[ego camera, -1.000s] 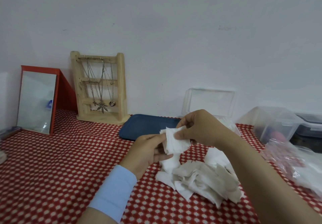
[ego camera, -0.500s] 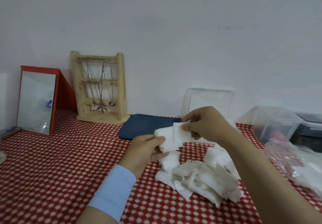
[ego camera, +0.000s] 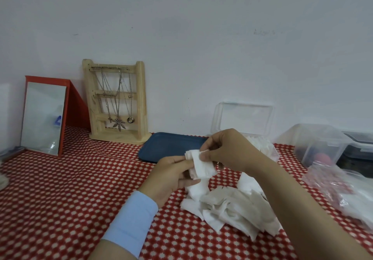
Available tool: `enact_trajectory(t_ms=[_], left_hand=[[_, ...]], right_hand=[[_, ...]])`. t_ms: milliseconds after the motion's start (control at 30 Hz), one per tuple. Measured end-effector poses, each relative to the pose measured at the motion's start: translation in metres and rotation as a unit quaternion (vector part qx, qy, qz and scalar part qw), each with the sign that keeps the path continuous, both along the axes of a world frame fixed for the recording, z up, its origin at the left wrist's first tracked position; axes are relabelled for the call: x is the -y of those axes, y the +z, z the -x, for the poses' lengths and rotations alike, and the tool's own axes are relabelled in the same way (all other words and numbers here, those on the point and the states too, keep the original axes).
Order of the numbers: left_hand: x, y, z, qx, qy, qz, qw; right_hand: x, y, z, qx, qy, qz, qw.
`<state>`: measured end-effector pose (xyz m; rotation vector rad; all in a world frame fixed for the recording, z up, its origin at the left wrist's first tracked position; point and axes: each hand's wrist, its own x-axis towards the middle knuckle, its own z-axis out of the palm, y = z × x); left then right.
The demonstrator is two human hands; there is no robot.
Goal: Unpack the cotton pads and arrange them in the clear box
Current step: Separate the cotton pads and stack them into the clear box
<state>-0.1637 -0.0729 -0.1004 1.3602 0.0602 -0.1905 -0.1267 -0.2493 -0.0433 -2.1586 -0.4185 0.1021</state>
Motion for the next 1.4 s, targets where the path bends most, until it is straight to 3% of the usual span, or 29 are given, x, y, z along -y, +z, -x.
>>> enact_trajectory(t_ms=[100, 233, 333, 467, 567, 833, 1200, 1400], left_hand=[[0.0, 0.001, -0.002, -0.027, -0.005, 0.062, 0.998], [-0.004, -0.005, -0.003, 0.011, 0.004, -0.047, 0.999], [-0.012, -0.009, -0.008, 0.001, 0.076, -0.057, 0.995], [-0.023, -0.008, -0.012, 0.004, 0.134, -0.023, 0.991], [-0.021, -0.007, -0.011, 0.009, 0.134, -0.023, 0.991], [-0.013, -0.007, -0.008, 0.023, 0.107, -0.046, 0.993], [-0.011, -0.009, -0.008, 0.026, 0.108, -0.069, 0.991], [-0.011, -0.009, -0.01, 0.018, 0.111, -0.056, 0.992]], right_hand=[[-0.003, -0.003, -0.001, 0.025, -0.011, 0.019, 0.999], [-0.008, -0.011, -0.005, 0.076, -0.027, 0.071, 0.994], [-0.003, -0.012, -0.007, 0.117, -0.043, 0.139, 0.982], [0.009, -0.01, -0.006, 0.023, 0.11, 0.312, 0.943], [0.008, -0.015, -0.002, -0.044, 0.195, 0.362, 0.91], [0.01, -0.016, -0.004, -0.074, 0.212, 0.42, 0.879], [0.006, -0.014, 0.0, -0.094, 0.228, 0.415, 0.876], [0.023, -0.007, -0.009, -0.029, 0.158, 0.264, 0.951]])
